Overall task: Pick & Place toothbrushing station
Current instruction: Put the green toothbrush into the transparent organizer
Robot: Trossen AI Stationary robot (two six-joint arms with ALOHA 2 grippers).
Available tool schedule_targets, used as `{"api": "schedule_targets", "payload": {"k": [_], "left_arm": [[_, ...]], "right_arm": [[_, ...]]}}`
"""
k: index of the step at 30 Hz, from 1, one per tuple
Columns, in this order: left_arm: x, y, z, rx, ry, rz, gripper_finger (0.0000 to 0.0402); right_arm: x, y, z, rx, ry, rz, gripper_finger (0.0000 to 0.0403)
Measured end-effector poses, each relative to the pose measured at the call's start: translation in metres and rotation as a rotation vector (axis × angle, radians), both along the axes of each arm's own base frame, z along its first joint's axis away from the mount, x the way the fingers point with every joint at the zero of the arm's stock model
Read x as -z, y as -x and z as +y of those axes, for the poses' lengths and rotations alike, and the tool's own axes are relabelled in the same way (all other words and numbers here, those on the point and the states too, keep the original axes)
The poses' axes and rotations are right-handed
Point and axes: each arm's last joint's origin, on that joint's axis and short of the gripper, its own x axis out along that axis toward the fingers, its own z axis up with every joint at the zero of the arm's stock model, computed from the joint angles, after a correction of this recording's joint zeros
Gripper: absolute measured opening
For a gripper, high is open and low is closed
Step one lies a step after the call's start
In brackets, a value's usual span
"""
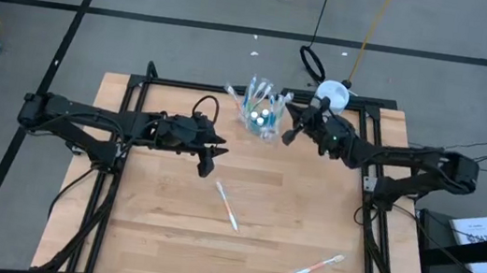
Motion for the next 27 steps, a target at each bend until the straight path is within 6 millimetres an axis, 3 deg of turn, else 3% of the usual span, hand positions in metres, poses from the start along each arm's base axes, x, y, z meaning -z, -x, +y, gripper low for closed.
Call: {"api": "schedule_targets", "payload": {"k": [6, 14, 21, 27], "left_arm": [[0.0, 0.0, 0.0, 0.0, -0.001, 0.004, 0.0141], [0.0, 0.0, 0.0, 0.0, -0.001, 0.004, 0.0141], [0.001, 0.0, 0.0, 0.0, -0.001, 0.008, 0.0141], [0.001, 0.0, 0.0, -0.002, 0.003, 0.005, 0.0141]], "right_arm": [[0.012, -0.004, -0.01, 0.028, -0.016, 0.027, 0.0], [0.039, -0.011, -0.002, -0.009, -0.065, 0.131, 0.0], [0.064, 0.0, 0.009, -0.031, -0.1, 0.217, 0.0], [0.072, 0.007, 0.006, -0.007, -0.122, 0.224, 0.0001]]}}
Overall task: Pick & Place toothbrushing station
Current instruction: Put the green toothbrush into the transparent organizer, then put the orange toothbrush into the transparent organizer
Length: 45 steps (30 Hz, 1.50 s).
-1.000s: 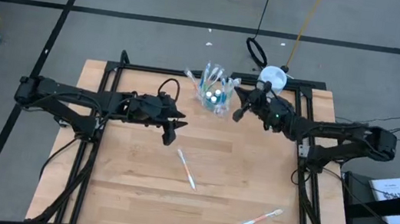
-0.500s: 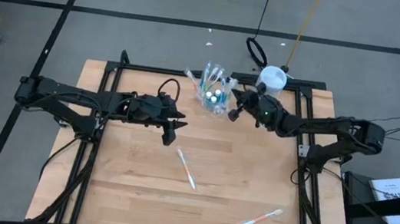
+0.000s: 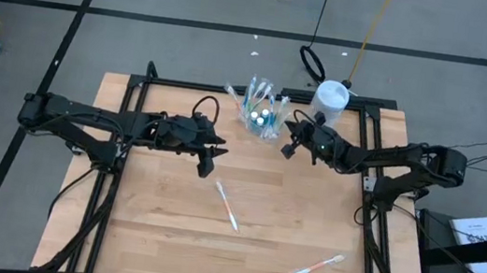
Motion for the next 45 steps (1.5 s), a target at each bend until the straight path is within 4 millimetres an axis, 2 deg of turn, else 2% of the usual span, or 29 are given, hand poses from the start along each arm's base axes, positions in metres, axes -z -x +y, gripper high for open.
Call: {"api": "schedule_targets", "payload": {"k": [6, 14, 18, 23, 29, 36, 45], "left_arm": [[0.0, 0.0, 0.0, -0.001, 0.001, -0.002, 0.0141], [0.0, 0.0, -0.001, -0.02, 0.04, -0.012, 0.0141], [0.002, 0.001, -0.005, -0.06, 0.127, -0.007, 0.0141], [0.012, 0.0, -0.02, -0.095, 0.231, 0.029, 0.0141], [0.042, -0.012, -0.046, -0.161, 0.364, 0.11, 0.014], [0.086, -0.03, -0.07, -0.407, 0.561, 0.151, 0.014], [0.155, -0.052, -0.084, -0.674, 0.716, 0.208, 0.0141]], "right_arm": [[-0.002, 0.001, 0.002, -0.042, -0.057, -0.031, 0.0026], [-0.009, 0.01, 0.005, -0.032, -0.089, -0.004, 0.0103], [-0.012, 0.021, 0.011, -0.007, -0.185, 0.027, 0.0134], [-0.012, 0.034, 0.023, 0.057, -0.373, 0.024, 0.0149], [-0.009, 0.039, 0.037, 0.059, -0.46, 0.06, 0.0146], [-0.01, 0.037, 0.044, 0.022, -0.457, 0.068, 0.0143], [-0.009, 0.037, 0.045, -0.007, -0.424, 0.107, 0.014]]}}
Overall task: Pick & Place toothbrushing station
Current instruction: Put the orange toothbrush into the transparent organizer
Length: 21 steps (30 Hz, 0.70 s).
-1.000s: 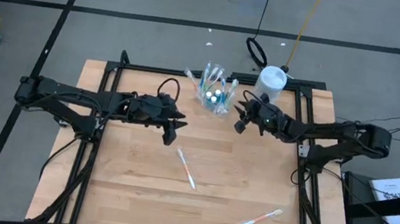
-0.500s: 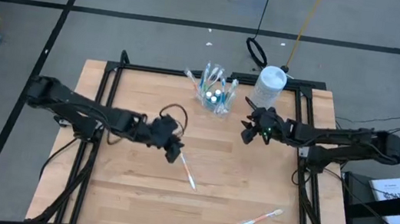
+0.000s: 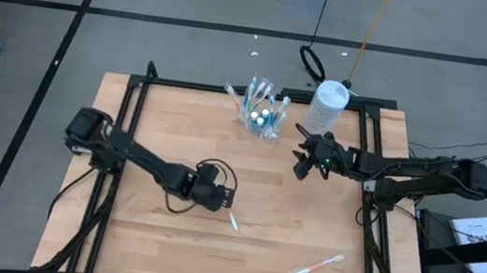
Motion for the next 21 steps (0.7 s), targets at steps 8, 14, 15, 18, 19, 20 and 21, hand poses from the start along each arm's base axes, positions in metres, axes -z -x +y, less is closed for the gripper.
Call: {"api": "schedule_targets", "payload": {"k": [8, 14, 15, 18, 19, 20, 21], "left_arm": [[0.02, -0.01, 0.009, -0.005, 0.073, 0.03, 0.014], [0.02, -0.011, 0.022, 0.064, 0.009, 0.072, 0.0129], [0.02, -0.011, 0.024, 0.07, -0.002, 0.077, 0.012], [0.02, -0.011, 0.031, 0.099, -0.034, 0.094, 0.0081], [0.02, -0.012, 0.033, 0.11, -0.049, 0.099, 0.0065], [0.02, -0.012, 0.036, 0.125, -0.063, 0.105, 0.0048], [0.02, -0.012, 0.039, 0.141, -0.08, 0.112, 0.0031]], "right_arm": [[0.001, -0.002, 0.005, -0.16, -0.085, -0.004, 0.0139], [0.001, -0.002, 0.005, -0.158, -0.083, -0.005, 0.0139], [0.001, -0.002, 0.005, -0.158, -0.083, -0.005, 0.0139], [0.001, -0.002, 0.005, -0.159, -0.08, -0.004, 0.0139], [0.001, -0.002, 0.005, -0.161, -0.078, -0.003, 0.0139], [0.001, -0.002, 0.005, -0.166, -0.071, 0.0, 0.0139], [0.001, -0.002, 0.005, -0.169, -0.067, 0.003, 0.0139]]}}
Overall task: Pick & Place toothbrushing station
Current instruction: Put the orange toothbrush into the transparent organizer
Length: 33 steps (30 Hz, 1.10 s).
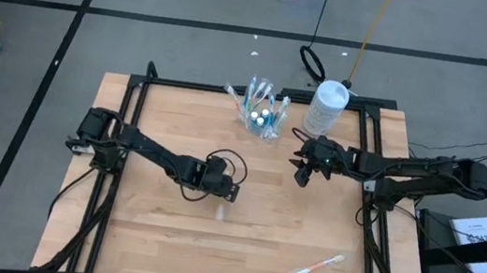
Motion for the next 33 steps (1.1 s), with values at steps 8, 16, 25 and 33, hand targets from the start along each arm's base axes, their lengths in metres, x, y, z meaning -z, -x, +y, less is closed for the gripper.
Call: {"api": "schedule_targets", "payload": {"k": [8, 16, 25, 33], "left_arm": [[-0.012, -0.005, 0.023, 0.118, -0.134, -0.029, 0.001], [-0.094, -0.001, 0.063, 0.059, -0.658, -0.214, 0.0006], [-0.144, -0.012, 0.115, 0.023, -1.183, -0.325, 0.0003], [-0.105, -0.021, 0.17, -0.045, -1.344, -0.127, 0.0004]], "right_arm": [[0.0, 0.0, 0.0, 0.002, -0.002, -0.001, 0.0139], [0.0, 0.0, 0.0, 0.002, -0.002, 0.0, 0.0139], [0.0, 0.0, 0.0, 0.002, -0.002, -0.002, 0.0139], [0.0, 0.0, 0.0, 0.002, -0.002, -0.001, 0.0139]]}}
